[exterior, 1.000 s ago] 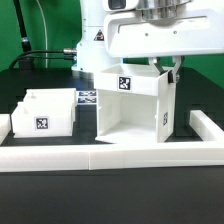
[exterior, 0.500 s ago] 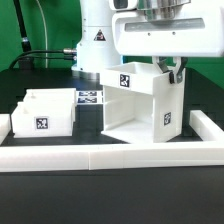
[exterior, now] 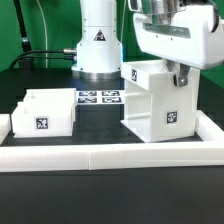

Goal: Assemble drawer

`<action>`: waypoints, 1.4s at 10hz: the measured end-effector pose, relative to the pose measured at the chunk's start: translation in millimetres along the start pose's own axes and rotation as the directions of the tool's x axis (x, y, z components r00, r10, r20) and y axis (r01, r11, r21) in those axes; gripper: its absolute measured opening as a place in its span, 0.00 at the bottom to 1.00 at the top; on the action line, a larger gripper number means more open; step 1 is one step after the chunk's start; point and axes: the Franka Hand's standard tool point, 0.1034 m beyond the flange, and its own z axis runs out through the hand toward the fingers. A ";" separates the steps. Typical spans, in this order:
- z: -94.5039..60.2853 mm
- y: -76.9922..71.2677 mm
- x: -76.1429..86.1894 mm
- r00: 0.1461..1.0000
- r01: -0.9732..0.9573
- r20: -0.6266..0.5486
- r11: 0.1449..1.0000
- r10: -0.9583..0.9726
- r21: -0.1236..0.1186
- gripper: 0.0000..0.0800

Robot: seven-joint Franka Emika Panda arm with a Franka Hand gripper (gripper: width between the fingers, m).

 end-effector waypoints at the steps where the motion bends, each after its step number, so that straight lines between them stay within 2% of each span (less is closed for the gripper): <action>1: 0.3 -0.1 -1.5 1.000 -0.020 0.002 1.000 0.020 0.000 0.05; 4: -0.3 -2.9 -4.5 0.998 -0.054 0.011 0.999 0.054 -0.001 0.05; 6: -2.9 -22.0 3.9 0.998 -0.060 0.008 0.998 0.060 0.022 0.05; 11: -2.0 -70.6 15.0 0.997 -0.070 0.017 0.996 0.069 0.059 0.05; 14: -2.7 -76.0 17.0 0.991 -0.129 0.031 0.991 0.128 0.029 0.05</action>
Offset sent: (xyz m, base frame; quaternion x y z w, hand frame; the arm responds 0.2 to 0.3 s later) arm 0.0090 -0.0014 0.0048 -0.0211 0.0199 0.0250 0.9993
